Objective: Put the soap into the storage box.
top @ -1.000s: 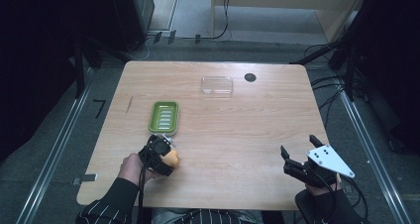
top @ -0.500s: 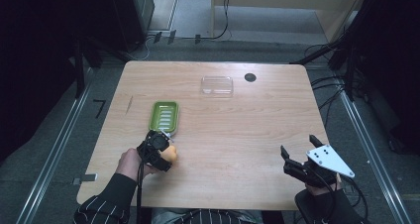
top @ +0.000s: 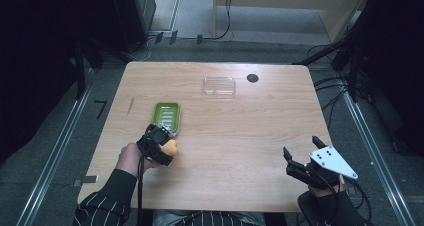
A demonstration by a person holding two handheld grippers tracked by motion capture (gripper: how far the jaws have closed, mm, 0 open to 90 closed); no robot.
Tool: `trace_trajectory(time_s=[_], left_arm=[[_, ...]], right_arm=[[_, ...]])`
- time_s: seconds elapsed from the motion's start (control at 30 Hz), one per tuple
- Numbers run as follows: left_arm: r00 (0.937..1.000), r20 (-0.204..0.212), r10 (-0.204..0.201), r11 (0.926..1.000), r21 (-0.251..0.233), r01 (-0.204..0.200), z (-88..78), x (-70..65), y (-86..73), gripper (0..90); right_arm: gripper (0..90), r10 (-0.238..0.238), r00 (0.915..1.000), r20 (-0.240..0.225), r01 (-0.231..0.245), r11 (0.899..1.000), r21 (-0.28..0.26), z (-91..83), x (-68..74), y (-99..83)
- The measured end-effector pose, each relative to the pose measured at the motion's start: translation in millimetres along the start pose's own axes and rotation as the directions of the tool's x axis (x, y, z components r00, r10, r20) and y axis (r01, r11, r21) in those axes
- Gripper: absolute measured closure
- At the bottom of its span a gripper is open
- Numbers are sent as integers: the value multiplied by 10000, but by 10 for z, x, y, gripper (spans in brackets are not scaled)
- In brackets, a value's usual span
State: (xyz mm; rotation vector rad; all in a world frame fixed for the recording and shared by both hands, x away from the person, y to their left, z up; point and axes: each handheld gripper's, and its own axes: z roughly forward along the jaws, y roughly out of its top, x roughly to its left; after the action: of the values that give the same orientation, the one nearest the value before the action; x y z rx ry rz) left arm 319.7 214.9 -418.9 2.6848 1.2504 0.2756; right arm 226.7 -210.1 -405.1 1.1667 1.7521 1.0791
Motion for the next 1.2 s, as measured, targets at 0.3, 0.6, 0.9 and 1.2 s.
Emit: trace_trajectory(time_s=[0.3, 0.6, 0.9, 1.2], left_arm=[[10000, 1, -49, 9999, -114, 49, -52, 66, 86, 399], [9999, 101, -26, 9999, -168, 28, -79, 93, 146, 399], [9997, 141, -190, 9993, -324, 194, -128, 175, 185, 399], [9999, 107, -77, 9994, -342, 80, -152, 243, 279, 399]], right_arm=[[133, -3, 10000, -25, 3, 10000, 7, 5, 3, 2], [134, -48, 10000, -33, 48, 10000, 3, 9, 4, 3], [134, -60, 10000, -37, 60, 10000, 15, 6, 4, 2], [133, -41, 10000, -26, 41, 10000, 27, -4, 2, -2]])
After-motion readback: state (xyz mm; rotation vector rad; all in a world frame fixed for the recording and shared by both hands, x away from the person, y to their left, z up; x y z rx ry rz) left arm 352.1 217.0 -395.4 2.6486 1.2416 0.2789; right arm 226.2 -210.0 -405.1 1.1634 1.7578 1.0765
